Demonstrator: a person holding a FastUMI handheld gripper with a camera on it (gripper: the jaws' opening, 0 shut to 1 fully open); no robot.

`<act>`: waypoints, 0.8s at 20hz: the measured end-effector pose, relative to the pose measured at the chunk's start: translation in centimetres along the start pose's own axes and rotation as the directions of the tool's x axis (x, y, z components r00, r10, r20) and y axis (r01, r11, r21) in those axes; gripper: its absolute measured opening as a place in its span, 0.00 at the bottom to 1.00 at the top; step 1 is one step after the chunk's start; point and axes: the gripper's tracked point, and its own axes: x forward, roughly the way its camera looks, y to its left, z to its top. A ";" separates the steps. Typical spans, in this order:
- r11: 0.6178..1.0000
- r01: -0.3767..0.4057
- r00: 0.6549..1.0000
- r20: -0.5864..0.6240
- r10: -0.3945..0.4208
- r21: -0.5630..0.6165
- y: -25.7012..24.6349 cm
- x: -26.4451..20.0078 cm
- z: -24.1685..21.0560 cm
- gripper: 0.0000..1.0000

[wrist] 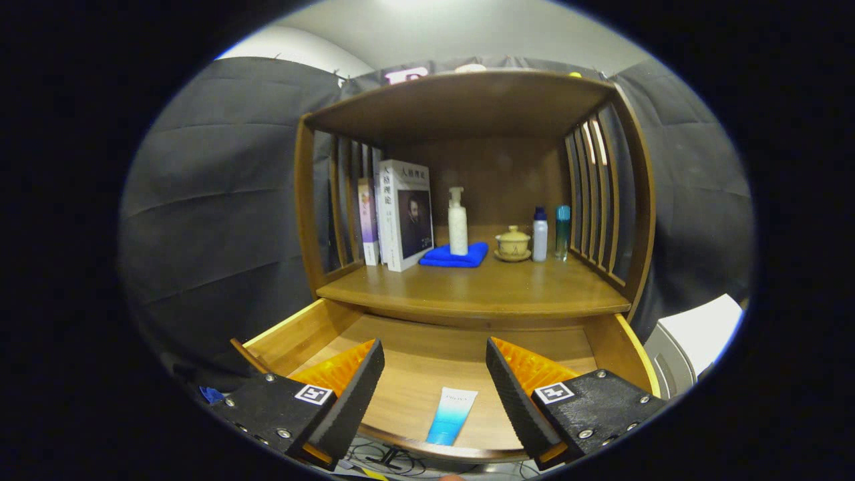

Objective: Pull open the drawer, take out the items inside it, and place them on the countertop above the cabinet.

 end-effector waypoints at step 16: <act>0.994 -0.012 0.721 -0.687 0.085 0.111 -1.4 5.8 -12.7 0.94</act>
